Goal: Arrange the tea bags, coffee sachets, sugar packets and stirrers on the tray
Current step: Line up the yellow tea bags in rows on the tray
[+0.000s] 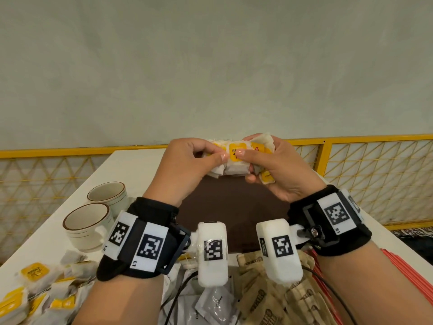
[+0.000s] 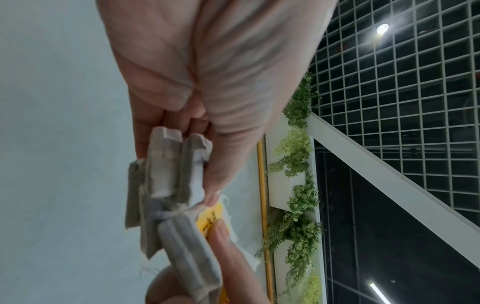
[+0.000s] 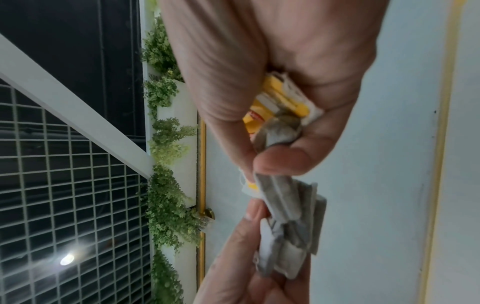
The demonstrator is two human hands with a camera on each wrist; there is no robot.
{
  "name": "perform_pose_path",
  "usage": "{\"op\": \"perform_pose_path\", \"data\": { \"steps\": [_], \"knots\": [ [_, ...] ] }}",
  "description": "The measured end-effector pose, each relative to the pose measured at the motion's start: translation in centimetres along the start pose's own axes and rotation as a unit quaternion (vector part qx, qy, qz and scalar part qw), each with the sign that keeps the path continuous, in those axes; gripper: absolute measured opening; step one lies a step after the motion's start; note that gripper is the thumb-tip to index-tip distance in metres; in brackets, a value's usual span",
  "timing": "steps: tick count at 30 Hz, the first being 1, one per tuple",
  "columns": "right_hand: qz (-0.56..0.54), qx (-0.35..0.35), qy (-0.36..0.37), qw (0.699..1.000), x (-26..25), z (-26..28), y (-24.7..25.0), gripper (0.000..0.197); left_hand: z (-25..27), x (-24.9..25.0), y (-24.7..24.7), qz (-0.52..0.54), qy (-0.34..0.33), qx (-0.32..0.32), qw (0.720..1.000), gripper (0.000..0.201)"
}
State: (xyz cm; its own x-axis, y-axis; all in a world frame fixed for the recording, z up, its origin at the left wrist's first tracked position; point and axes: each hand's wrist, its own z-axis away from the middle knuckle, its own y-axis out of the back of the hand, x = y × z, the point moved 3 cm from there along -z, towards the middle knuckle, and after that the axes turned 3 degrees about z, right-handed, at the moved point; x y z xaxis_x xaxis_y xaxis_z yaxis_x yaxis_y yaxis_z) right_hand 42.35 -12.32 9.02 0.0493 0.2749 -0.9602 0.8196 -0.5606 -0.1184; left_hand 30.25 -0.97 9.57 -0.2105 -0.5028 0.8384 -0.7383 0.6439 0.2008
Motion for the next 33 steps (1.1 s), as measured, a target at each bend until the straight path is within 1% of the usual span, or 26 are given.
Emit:
{"op": "perform_pose_path", "data": {
  "steps": [2, 4, 6, 8, 11, 13, 15, 17, 19, 21, 22, 25, 27, 28, 30, 32, 33],
  "knots": [
    [0.009, 0.006, 0.009, 1.000, -0.2, 0.0, 0.3, 0.017, -0.2, -0.3, 0.1, 0.004, 0.004, 0.006, 1.000, 0.011],
    [0.010, -0.008, 0.012, 1.000, -0.3, 0.1, 0.3, 0.018, -0.3, -0.5, 0.0, 0.000, 0.000, 0.003, 1.000, 0.017],
    [-0.005, -0.037, 0.004, 0.999, -0.4, 0.2, 0.0, 0.021, -0.2, -0.5, -0.3, -0.005, -0.005, -0.020, 1.000, 0.021],
    [-0.010, -0.048, 0.003, 0.999, -0.2, 0.2, -0.4, 0.021, 0.0, -0.3, -0.7, -0.002, -0.011, -0.043, 0.999, 0.026],
    [0.033, -0.007, 0.037, 0.999, 0.0, 0.1, -0.5, 0.021, 0.1, -0.3, -0.8, 0.002, -0.014, -0.035, 0.999, 0.033],
    [0.041, 0.021, 0.057, 0.997, 0.2, 0.0, -0.5, 0.025, 0.1, -0.3, -0.7, 0.011, -0.013, -0.023, 1.000, 0.029],
    [0.040, 0.039, 0.065, 0.996, 0.4, -0.2, -0.6, 0.028, 0.2, 0.0, -0.7, 0.022, -0.020, -0.034, 0.999, 0.027],
    [0.041, 0.052, 0.070, 0.995, 0.4, -0.2, -0.6, 0.028, 0.3, 0.2, -0.7, 0.027, -0.033, -0.062, 0.997, 0.032],
    [0.042, 0.061, 0.071, 0.995, 0.4, -0.2, -0.5, 0.029, 0.4, 0.4, -0.9, 0.006, -0.048, -0.082, 0.995, 0.039],
    [0.042, 0.065, 0.073, 0.994, 0.3, -0.2, -0.5, 0.029, 0.3, 0.3, -1.0, -0.030, -0.051, -0.076, 0.995, 0.046],
    [0.040, 0.064, 0.072, 0.995, 0.4, -0.2, -0.5, 0.028, 0.3, 0.3, -1.0, -0.046, -0.044, -0.065, 0.996, 0.046],
    [0.008, 0.042, 0.043, 0.998, 0.4, -0.3, -0.6, 0.019, 0.6, 0.7, -1.2, -0.068, -0.034, -0.027, 0.997, 0.039],
    [-0.039, 0.015, -0.009, 0.999, 0.4, -0.4, -0.7, 0.013, 0.6, 0.5, -1.3, -0.092, -0.034, -0.008, 0.995, 0.032],
    [-0.066, 0.004, -0.040, 0.997, 0.5, -0.4, -0.8, 0.016, 0.5, 0.3, -1.3, -0.105, -0.029, -0.004, 0.994, 0.029],
    [-0.104, -0.010, -0.085, 0.991, 0.6, -0.3, -1.0, 0.023, 0.6, 0.1, -1.5, -0.113, -0.021, -0.003, 0.993, 0.034],
    [-0.095, -0.014, -0.093, 0.991, 0.8, -0.4, -1.2, 0.025, 0.7, 0.1, -1.7, -0.104, -0.019, -0.014, 0.994, 0.042],
    [-0.078, -0.014, -0.091, 0.993, 0.9, -0.3, -1.3, 0.023, 0.8, 0.2, -1.8, -0.100, -0.013, -0.019, 0.995, 0.040]
  ]
}}
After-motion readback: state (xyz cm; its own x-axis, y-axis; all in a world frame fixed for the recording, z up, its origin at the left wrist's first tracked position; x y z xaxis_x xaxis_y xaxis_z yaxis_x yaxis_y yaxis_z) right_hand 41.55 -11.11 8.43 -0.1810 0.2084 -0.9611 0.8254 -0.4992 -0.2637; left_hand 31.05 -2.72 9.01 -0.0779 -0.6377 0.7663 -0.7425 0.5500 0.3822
